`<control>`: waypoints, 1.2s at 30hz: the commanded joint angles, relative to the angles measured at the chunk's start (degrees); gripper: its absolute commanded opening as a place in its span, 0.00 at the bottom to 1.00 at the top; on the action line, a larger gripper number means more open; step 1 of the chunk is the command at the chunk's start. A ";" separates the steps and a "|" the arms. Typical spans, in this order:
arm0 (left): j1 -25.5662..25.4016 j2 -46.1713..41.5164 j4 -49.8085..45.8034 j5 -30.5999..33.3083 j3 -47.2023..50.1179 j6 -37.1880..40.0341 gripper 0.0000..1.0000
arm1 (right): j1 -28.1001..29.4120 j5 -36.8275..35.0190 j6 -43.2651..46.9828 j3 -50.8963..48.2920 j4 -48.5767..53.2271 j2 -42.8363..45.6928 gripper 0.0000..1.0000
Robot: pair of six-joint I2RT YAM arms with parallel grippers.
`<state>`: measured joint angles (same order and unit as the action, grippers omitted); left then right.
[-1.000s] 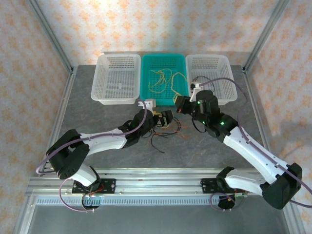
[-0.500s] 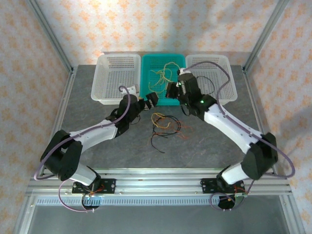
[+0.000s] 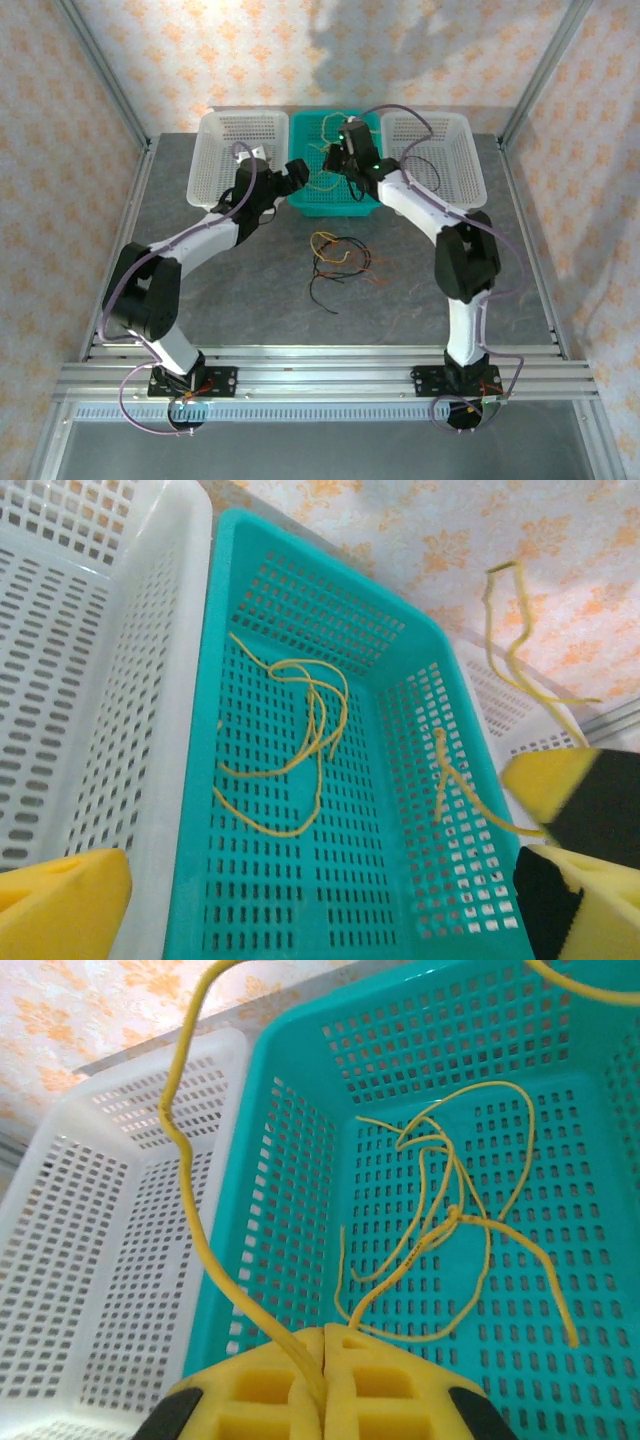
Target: Untangle the cables
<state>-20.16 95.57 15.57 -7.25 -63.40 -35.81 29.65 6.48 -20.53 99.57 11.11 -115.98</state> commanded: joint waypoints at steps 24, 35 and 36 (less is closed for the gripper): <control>0.67 3.00 -4.06 -2.42 -4.42 4.60 0.99 | -1.66 1.76 -1.49 20.09 9.50 -16.90 0.20; -3.65 -7.32 -6.39 1.12 3.68 7.83 0.99 | -1.46 3.66 1.32 7.38 6.33 -1.79 0.28; -4.14 -7.98 -6.81 1.47 4.27 8.05 0.99 | -1.31 3.63 1.57 4.84 5.46 0.19 0.28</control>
<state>-23.00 90.11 10.61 -7.94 -60.55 -30.20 28.08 9.85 -20.64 108.75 19.49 -123.37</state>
